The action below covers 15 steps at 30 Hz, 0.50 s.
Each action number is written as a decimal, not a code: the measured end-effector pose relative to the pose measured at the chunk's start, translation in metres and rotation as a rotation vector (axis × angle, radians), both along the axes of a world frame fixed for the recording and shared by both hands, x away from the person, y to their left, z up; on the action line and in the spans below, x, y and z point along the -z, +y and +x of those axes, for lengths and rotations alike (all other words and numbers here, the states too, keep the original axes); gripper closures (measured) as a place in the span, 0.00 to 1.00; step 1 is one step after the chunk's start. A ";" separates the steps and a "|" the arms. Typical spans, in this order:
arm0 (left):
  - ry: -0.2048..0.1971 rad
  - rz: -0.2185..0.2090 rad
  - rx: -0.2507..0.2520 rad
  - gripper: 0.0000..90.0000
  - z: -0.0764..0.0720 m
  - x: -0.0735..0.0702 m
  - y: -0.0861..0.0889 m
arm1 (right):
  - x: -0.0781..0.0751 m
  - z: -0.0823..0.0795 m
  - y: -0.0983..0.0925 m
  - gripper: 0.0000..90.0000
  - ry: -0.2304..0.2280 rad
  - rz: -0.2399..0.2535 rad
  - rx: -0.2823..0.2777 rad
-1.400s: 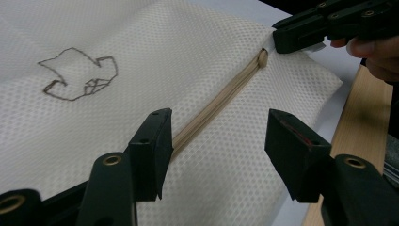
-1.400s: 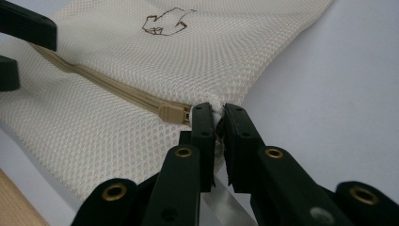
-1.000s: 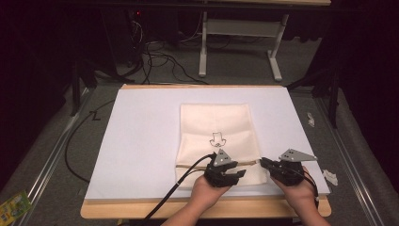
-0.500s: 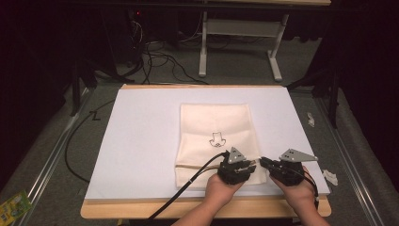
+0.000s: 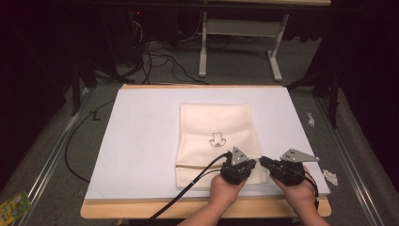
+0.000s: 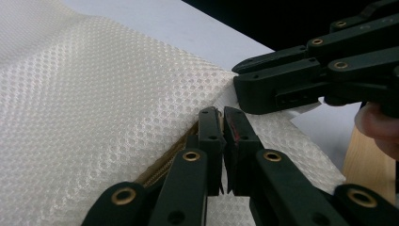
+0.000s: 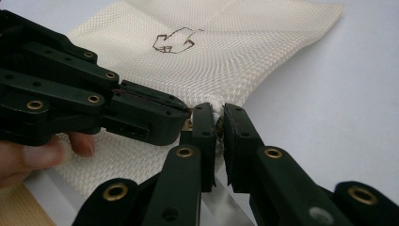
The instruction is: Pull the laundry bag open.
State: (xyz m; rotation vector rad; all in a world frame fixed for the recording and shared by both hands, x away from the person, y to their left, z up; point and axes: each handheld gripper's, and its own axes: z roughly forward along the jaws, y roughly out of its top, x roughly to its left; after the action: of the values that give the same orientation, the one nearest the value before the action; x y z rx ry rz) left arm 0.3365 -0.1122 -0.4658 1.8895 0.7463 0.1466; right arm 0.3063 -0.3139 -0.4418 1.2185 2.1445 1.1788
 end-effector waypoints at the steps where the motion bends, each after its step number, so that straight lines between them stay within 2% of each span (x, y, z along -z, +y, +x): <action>1: 0.000 0.000 0.000 0.97 0.000 0.000 0.000 | 0.000 0.000 0.000 0.95 0.000 0.000 0.000; 4: -0.019 0.009 -0.002 0.97 -0.002 -0.001 0.001 | -0.001 0.000 0.001 0.95 -0.008 0.001 -0.002; 8: -0.017 0.011 -0.001 0.97 -0.002 -0.002 0.004 | -0.001 0.000 0.001 0.95 -0.004 0.003 0.001; 11: 0.009 -0.003 -0.003 0.97 -0.001 -0.003 0.010 | -0.002 0.000 0.003 0.95 0.001 0.008 -0.005; 13: 0.004 0.009 -0.018 0.97 -0.002 -0.003 0.011 | -0.002 -0.001 0.004 0.96 0.000 0.005 -0.007; 14: 0.023 -0.007 -0.033 0.97 0.002 0.000 0.018 | -0.004 -0.002 0.004 0.96 -0.017 -0.008 0.015; 15: 0.023 -0.007 -0.033 0.97 0.002 0.000 0.018 | -0.004 -0.001 0.002 0.96 -0.011 0.004 0.016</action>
State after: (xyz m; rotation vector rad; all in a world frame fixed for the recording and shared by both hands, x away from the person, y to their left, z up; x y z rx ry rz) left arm 0.3385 -0.0939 -0.4659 1.8756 0.7937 0.1429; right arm 0.3053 -0.3117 -0.4377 1.2256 2.1211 1.1805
